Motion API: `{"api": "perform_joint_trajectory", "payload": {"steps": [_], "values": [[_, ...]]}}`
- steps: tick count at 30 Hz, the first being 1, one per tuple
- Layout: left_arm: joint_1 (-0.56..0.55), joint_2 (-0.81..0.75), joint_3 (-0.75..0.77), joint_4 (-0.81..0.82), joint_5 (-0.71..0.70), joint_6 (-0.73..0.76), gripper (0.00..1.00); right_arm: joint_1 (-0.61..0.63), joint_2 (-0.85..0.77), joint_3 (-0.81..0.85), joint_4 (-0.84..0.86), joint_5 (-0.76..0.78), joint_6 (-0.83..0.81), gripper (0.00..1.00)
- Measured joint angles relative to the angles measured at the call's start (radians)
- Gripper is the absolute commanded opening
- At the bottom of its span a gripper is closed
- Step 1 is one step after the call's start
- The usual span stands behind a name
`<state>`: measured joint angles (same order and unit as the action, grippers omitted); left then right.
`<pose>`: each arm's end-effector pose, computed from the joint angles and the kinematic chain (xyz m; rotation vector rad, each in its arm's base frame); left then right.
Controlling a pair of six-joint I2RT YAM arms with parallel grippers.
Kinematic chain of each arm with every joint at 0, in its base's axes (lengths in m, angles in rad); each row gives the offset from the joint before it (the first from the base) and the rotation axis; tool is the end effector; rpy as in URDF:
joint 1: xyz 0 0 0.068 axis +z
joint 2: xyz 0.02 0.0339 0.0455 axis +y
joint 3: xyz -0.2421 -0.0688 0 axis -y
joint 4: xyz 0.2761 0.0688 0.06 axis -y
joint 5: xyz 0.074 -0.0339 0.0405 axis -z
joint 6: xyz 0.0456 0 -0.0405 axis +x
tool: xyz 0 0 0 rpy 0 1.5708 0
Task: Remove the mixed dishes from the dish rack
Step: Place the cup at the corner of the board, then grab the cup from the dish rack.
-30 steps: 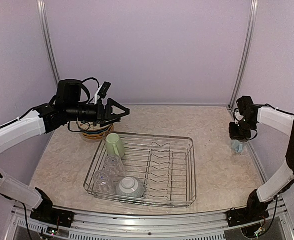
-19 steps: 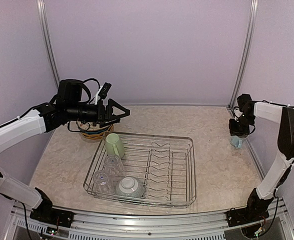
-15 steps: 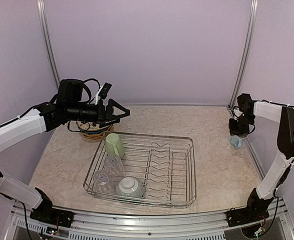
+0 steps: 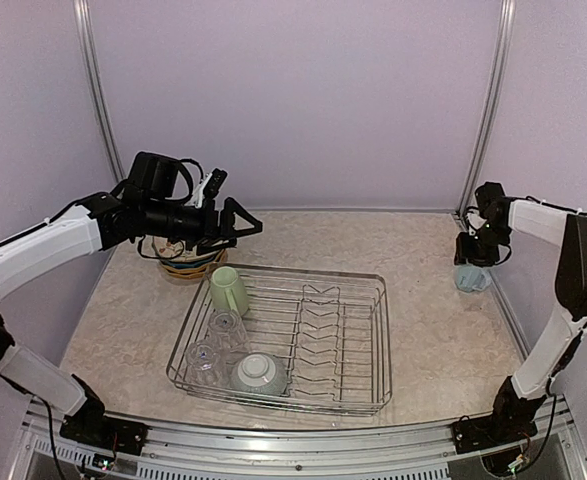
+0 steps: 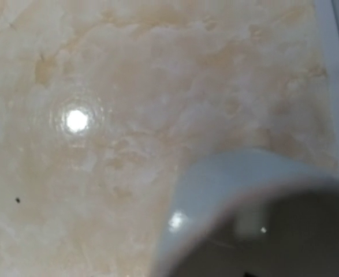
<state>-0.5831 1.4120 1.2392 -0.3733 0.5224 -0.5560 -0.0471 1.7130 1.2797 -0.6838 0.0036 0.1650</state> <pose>0.2888 -0.2178 0.3052 0.3705 2.2558 -1.1945 0.3821 -0.0182 0.1842 0.2857 2.6731 0.0317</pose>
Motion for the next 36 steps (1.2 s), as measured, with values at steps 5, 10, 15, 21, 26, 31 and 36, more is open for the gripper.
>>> {"api": "perform_joint_trajectory", "payload": {"steps": [5, 10, 15, 21, 26, 31, 36], "values": [[0.000, 0.052, 0.062, -0.076, -0.037, 0.004, 0.99, 0.000, -0.064, 0.000, -0.008, 0.004, -0.002, 0.67], [0.000, 0.100, 0.078, -0.125, -0.053, 0.004, 0.99, 0.002, -0.193, -0.022, -0.002, 0.010, -0.003, 0.74], [0.000, 0.130, 0.117, -0.205, -0.089, 0.018, 0.99, 0.038, -0.340, -0.100, 0.054, -0.050, 0.013, 0.79], [-0.010, 0.149, 0.194, -0.296, -0.187, 0.057, 0.99, 0.197, -0.455, -0.209, 0.163, -0.200, 0.065, 0.82], [-0.062, 0.187, 0.249, -0.390, -0.319, 0.093, 0.99, 0.262, -0.502, -0.260, 0.224, -0.293, 0.126, 0.82], [-0.104, 0.251, 0.304, -0.491, -0.464, 0.108, 0.99, 0.274, -0.528, -0.262, 0.240, -0.332, 0.180, 0.85], [-0.103, 0.294, 0.316, -0.545, -0.586, 0.110, 0.99, 0.283, -0.610, -0.288, 0.290, -0.297, 0.264, 0.98]]}}
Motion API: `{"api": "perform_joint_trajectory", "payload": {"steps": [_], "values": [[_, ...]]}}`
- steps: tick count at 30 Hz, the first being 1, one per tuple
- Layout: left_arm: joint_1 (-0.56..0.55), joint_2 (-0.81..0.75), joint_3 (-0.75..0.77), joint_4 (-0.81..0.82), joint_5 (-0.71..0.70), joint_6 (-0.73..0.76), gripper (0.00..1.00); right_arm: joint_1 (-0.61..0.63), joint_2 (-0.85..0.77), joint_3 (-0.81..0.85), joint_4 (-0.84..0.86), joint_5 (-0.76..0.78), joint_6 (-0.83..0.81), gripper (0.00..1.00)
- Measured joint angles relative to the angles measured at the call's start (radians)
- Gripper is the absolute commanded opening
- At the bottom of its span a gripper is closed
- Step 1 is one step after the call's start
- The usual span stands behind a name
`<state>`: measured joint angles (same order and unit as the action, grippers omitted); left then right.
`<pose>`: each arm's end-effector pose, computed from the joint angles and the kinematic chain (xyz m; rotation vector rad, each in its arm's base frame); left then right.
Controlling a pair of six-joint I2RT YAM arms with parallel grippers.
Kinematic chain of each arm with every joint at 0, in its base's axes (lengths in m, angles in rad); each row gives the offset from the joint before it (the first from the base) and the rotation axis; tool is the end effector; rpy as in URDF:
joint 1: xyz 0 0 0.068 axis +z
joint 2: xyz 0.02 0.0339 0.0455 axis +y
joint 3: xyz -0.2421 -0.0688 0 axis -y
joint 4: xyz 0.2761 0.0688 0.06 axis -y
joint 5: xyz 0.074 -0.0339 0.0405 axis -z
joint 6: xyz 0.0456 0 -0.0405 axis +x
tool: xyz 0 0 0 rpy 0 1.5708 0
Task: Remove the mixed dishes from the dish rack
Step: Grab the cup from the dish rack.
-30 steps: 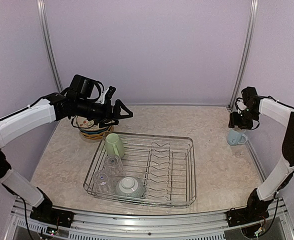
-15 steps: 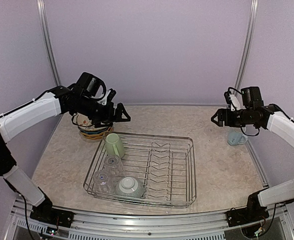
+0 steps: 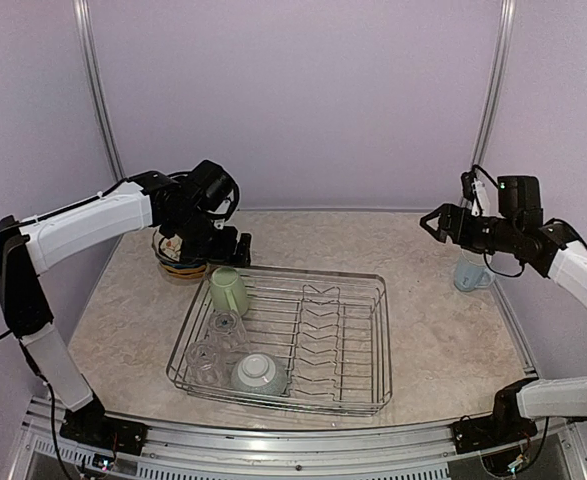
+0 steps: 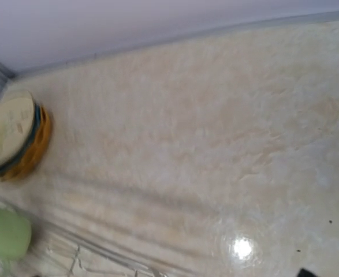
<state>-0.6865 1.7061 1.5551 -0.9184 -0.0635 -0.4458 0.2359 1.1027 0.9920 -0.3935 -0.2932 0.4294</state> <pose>0.3051 -0.2463 0.2664 0.2990 2.6531 -0.2952 0.2836 0.0817 0.3018 0.0209 2.1293 0.7050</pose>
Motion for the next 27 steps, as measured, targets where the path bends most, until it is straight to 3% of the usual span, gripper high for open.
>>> {"api": "perform_joint_trajectory", "payload": {"steps": [7, 12, 27], "values": [[0.009, 0.074, 0.041, -0.059, -0.082, -0.002, 0.99, 0.003, -0.139, -0.059, 0.018, 0.118, 0.120, 1.00], [0.018, 0.103, 0.041, -0.072, -0.075, -0.011, 0.99, 0.004, -0.142, -0.058, 0.002, 0.171, 0.153, 1.00], [0.045, 0.165, 0.056, -0.078, 0.023, -0.021, 0.83, 0.004, -0.208, -0.121, 0.055, 0.201, 0.261, 1.00]]}}
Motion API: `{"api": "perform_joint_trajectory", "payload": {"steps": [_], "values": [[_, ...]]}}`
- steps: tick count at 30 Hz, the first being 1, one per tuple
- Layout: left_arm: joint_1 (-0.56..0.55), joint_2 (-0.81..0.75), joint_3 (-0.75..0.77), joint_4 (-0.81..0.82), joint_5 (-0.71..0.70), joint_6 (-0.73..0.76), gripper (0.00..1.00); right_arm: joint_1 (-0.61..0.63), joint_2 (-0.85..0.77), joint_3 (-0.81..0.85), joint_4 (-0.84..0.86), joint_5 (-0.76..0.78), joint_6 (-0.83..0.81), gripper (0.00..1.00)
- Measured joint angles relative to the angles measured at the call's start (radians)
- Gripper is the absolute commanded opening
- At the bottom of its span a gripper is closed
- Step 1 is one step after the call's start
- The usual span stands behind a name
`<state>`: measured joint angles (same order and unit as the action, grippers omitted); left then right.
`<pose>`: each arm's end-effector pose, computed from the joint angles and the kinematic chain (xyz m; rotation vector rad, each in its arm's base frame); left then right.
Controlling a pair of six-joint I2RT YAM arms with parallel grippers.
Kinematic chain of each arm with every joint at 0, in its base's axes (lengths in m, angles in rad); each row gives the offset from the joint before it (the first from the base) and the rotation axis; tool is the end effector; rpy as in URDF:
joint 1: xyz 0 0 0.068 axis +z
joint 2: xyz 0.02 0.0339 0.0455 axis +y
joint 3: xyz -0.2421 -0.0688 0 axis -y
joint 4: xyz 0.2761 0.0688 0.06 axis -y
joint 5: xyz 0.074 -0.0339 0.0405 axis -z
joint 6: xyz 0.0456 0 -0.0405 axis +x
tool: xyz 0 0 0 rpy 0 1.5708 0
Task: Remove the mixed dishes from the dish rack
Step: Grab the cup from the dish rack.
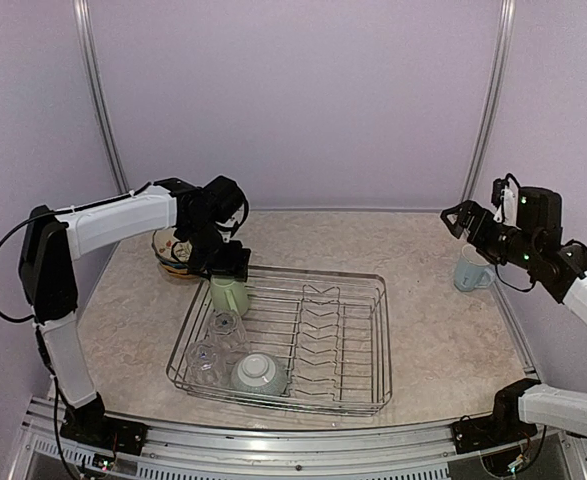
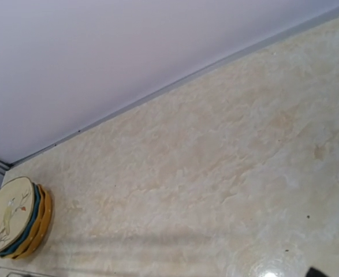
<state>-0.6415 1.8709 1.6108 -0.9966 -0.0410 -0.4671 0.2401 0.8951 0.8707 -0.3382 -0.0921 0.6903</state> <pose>0.3302 -0.2443 0.2180 0.2388 2.8372 -0.1877 0.2493 0.0654 0.3133 0.3838 1.9607 0.7005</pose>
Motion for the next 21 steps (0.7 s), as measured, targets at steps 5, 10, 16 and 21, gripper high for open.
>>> {"api": "perform_joint_trajectory", "payload": {"steps": [5, 10, 16, 21], "values": [[-0.011, 0.021, 0.000, -0.006, -0.013, 0.000, 0.83, 0.000, 0.003, 0.003, -0.021, 0.024, -0.028, 1.00], [-0.023, 0.045, 0.014, -0.024, -0.020, 0.001, 0.87, 0.000, 0.024, 0.003, -0.038, 0.010, -0.044, 1.00], [-0.023, 0.104, 0.041, -0.037, -0.020, 0.002, 0.87, 0.000, 0.010, 0.000, -0.029, -0.029, -0.053, 1.00], [-0.023, 0.132, 0.047, -0.044, -0.019, 0.004, 0.81, 0.000, 0.011, 0.000, -0.029, -0.050, -0.058, 1.00]]}}
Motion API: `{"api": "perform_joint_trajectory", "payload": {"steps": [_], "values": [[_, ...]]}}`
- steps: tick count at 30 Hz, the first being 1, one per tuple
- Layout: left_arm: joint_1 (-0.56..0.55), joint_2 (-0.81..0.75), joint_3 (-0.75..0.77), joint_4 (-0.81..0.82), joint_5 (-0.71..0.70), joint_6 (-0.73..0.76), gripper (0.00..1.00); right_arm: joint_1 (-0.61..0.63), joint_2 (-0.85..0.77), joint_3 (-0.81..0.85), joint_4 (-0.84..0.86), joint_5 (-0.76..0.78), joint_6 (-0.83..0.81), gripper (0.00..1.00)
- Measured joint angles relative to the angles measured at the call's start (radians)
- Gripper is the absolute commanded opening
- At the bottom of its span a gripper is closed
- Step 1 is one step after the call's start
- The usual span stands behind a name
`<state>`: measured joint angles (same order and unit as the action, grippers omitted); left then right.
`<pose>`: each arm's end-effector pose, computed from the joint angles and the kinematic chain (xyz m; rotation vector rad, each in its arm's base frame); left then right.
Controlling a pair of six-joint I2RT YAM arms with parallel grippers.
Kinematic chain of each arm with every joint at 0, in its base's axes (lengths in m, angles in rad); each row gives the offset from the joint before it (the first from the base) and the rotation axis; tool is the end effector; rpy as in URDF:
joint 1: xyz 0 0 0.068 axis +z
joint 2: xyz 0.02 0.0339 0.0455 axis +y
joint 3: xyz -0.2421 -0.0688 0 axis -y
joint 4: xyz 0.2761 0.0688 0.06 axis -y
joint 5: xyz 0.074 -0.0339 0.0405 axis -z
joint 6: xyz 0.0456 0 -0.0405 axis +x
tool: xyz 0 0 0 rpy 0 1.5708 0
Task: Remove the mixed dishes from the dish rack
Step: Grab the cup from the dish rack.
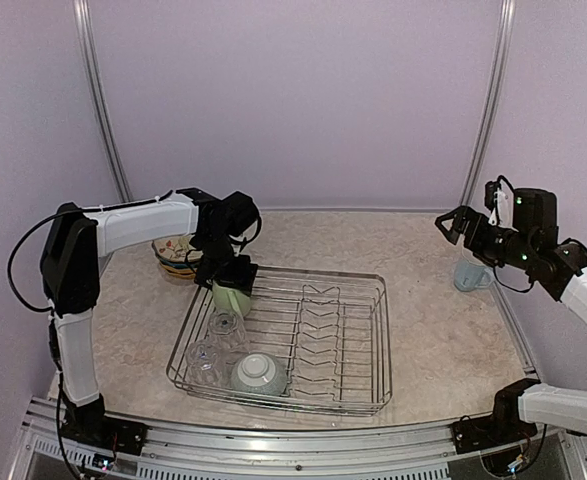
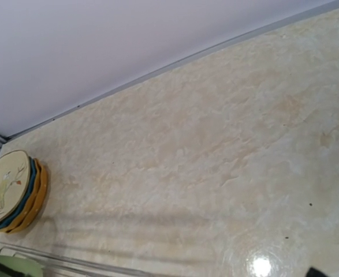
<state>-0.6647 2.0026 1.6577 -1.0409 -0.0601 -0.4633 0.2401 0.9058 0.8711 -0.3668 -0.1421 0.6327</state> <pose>0.3350 -0.2590 0.1790 0.2886 2.9383 -0.0714 0.2493 0.0677 0.3078 0.3029 2.0145 0.7005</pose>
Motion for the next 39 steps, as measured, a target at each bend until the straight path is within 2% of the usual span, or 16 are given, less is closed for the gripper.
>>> {"api": "perform_joint_trajectory", "payload": {"steps": [6, 11, 21, 26, 32, 39], "values": [[-0.001, 0.000, 0.003, -0.003, 0.001, 0.005, 0.61, 0.000, 0.010, -0.004, 0.006, -0.022, 0.000, 1.00], [-0.004, -0.002, 0.003, -0.001, 0.011, 0.012, 0.52, 0.000, 0.015, -0.004, 0.006, -0.033, 0.000, 1.00], [-0.008, -0.142, -0.065, 0.073, 0.095, 0.025, 0.48, 0.018, 0.037, -0.004, 0.007, -0.045, 0.002, 1.00], [0.004, -0.245, -0.127, 0.159, 0.205, 0.027, 0.48, 0.078, 0.071, -0.002, 0.032, -0.046, 0.012, 1.00], [0.055, -0.331, -0.209, 0.278, 0.397, 0.017, 0.47, 0.204, 0.159, 0.024, 0.092, -0.049, 0.037, 1.00], [0.121, -0.373, -0.297, 0.449, 0.629, -0.048, 0.47, 0.397, 0.336, 0.076, 0.273, -0.081, 0.100, 0.99]]}}
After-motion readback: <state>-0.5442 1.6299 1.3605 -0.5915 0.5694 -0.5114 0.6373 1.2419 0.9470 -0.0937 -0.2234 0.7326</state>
